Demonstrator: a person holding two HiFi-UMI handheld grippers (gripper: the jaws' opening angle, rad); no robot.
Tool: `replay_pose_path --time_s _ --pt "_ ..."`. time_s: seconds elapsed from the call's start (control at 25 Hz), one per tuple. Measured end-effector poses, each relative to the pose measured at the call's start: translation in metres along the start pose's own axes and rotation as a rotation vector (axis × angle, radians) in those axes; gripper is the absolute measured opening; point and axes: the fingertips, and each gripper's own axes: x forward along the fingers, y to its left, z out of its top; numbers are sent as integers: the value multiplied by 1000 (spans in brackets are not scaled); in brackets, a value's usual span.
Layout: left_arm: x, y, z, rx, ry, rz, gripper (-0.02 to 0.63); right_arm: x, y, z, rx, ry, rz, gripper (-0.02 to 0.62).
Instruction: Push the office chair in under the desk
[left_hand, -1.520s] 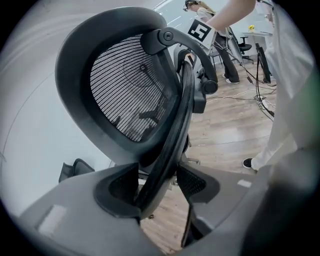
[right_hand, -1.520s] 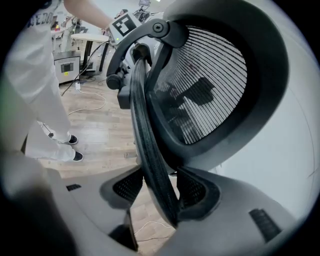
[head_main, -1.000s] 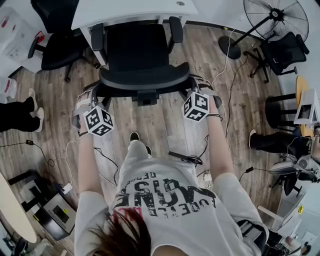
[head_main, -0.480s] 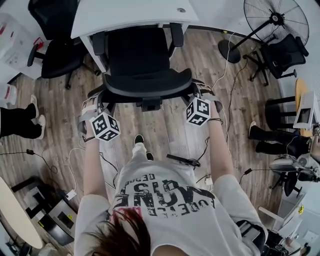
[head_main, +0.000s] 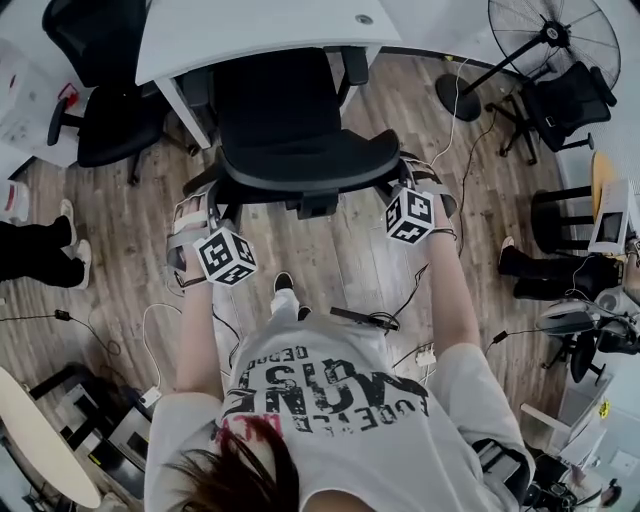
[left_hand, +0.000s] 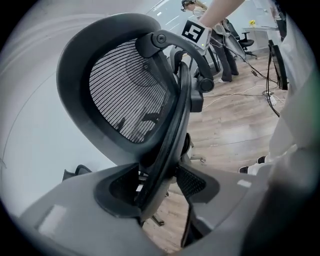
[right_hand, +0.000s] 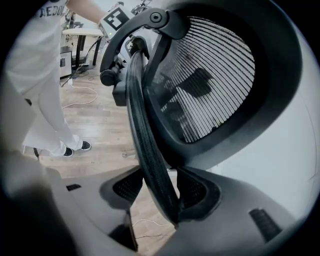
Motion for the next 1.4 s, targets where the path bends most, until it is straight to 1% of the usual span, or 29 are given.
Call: replay_pose_path --time_s 0.32,0.76,1.4 --pt "12 13 -2 10 -5 -3 242 10 -12 4 -1 -6 -11 209" --pt "18 18 0 11 5 8 241 16 -22 2 -19 -19 -15 209" --pt "44 31 10 10 56 25 241 38 -49 -10 -40 -28 -16 209"
